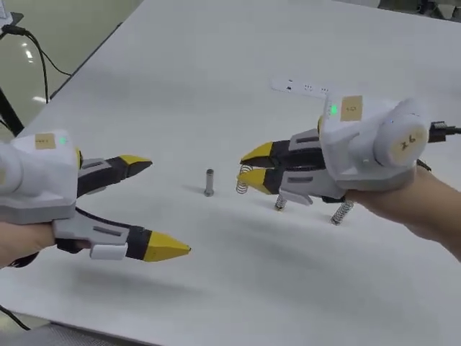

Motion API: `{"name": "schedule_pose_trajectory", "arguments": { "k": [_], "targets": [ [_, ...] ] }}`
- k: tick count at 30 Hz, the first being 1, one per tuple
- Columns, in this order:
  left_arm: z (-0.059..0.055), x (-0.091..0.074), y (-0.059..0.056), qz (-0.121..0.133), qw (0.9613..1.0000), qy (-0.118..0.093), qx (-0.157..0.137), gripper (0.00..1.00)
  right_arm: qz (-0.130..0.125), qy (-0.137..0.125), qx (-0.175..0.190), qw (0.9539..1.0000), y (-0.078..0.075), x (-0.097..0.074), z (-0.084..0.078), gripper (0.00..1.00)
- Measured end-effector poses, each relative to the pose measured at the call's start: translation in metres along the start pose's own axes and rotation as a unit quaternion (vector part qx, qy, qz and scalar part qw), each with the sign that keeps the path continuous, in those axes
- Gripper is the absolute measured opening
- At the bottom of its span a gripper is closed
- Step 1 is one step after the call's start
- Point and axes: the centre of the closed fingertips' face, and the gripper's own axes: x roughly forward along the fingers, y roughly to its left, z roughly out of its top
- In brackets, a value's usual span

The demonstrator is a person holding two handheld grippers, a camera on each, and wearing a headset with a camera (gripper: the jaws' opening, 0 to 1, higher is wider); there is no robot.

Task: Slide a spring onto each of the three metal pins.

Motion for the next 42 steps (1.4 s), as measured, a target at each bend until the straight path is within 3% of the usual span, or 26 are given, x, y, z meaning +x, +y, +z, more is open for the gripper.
{"name": "schedule_pose_trajectory", "arguments": {
  "k": [8,16,17,42],
  "targets": [
    [-0.002,-0.001,0.0,0.001,1.0,-0.001,-0.001,0.98,-0.012,-0.006,0.011,0.9999,-0.019,0.024,0.012,0.07],
    [-0.001,-0.003,0.004,0.005,1.0,-0.005,-0.002,0.98,-0.013,-0.006,0.041,0.9991,-0.028,0.044,0.01,0.07],
    [-0.001,-0.004,0.004,0.005,1.0,-0.005,-0.002,0.98,-0.012,-0.005,0.043,0.999,-0.034,0.048,0.007,0.07],
    [-0.004,-0.008,0.005,0.012,0.9999,-0.005,-0.006,0.98,-0.004,0.036,0.059,0.9976,-0.023,0.075,-0.027,0.08]
  ]
}}
